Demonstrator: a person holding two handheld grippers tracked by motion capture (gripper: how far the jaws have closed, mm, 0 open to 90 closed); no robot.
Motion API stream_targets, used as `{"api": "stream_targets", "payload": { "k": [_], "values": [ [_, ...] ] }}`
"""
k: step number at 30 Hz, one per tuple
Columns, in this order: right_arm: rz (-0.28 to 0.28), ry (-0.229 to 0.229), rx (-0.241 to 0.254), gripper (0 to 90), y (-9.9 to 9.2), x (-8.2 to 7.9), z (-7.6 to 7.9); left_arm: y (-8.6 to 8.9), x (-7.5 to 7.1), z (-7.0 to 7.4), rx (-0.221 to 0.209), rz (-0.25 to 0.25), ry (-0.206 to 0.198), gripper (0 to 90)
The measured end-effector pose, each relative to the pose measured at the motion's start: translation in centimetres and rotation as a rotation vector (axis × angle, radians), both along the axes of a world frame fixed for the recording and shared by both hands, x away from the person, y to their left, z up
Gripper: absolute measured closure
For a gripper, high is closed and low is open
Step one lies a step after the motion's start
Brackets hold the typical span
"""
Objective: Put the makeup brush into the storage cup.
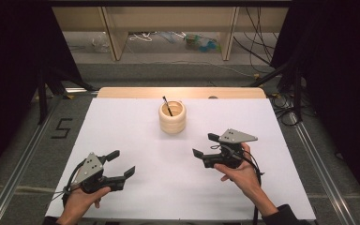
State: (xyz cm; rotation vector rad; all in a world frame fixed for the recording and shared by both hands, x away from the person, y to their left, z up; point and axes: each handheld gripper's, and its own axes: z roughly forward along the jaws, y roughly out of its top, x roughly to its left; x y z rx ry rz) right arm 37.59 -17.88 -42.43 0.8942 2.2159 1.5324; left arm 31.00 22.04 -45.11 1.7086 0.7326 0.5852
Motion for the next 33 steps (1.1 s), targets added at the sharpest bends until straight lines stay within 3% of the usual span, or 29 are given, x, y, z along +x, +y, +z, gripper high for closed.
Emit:
{"api": "stream_targets", "payload": {
  "k": [3, 10, 13, 15, 16, 19, 33],
  "values": [
    [-0.004, 0.002, -0.019, 16.4, -0.2, -0.4, -0.1, 0.0, 0.0, 0.0, 0.000, 0.000, 0.001, 18.9],
    [0.008, -0.005, 0.002, 16.6, -0.2, -2.0, -0.5, 0.1, 0.1, 0.0, 0.015, -0.003, -0.007, 18.9],
    [0.016, 0.007, -0.008, 16.7, -0.4, -2.6, -0.7, -0.1, 0.0, -0.2, -0.003, -0.001, 0.010, 18.9],
    [0.012, 0.008, -0.017, 16.7, -0.5, -2.8, -0.8, 0.0, 0.0, -0.1, 0.011, 0.002, 0.004, 18.9],
    [0.016, 0.007, -0.007, 16.7, -0.7, -3.1, -0.8, 0.0, 0.0, -0.2, -0.006, 0.004, 0.012, 18.9],
    [0.012, 0.000, -0.002, 16.7, -0.7, -3.3, -0.8, 0.0, 0.1, -0.2, 0.010, 0.005, 0.004, 18.9],
    [0.002, -0.012, -0.003, 16.9, -1.2, -3.7, -0.8, 0.0, 0.1, -0.2, 0.010, 0.001, 0.005, 18.9]
  ]
}}
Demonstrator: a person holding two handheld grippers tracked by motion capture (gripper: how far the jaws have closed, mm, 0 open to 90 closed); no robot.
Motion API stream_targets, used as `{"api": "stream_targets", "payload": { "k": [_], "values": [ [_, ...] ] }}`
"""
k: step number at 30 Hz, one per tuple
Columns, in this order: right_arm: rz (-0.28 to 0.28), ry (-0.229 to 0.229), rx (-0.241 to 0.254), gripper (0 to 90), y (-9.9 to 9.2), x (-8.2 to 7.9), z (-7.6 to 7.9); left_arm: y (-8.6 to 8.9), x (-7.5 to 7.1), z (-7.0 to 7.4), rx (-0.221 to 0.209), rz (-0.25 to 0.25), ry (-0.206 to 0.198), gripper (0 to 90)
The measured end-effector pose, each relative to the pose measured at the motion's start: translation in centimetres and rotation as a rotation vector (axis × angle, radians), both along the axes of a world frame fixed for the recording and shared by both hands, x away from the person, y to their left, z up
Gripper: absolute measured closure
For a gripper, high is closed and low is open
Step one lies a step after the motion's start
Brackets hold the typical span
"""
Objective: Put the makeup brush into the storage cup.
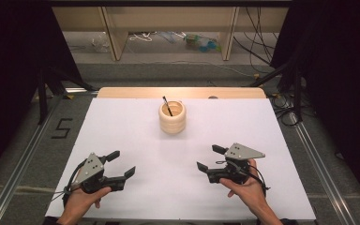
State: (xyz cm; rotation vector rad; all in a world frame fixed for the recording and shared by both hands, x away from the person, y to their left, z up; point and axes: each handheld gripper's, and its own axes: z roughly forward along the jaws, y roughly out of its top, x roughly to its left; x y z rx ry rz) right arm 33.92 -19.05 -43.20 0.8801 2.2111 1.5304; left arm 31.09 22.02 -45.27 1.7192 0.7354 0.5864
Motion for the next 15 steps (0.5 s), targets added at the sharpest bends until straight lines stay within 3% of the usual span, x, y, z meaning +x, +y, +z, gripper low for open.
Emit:
{"api": "stream_targets", "payload": {
  "k": [15],
  "values": [
    [-0.004, -0.004, 0.004, 17.0, 0.11, 0.04, -0.09, 0.00, 0.01, -0.02, 0.002, -0.002, 0.002, 18.9]
  ]
}}
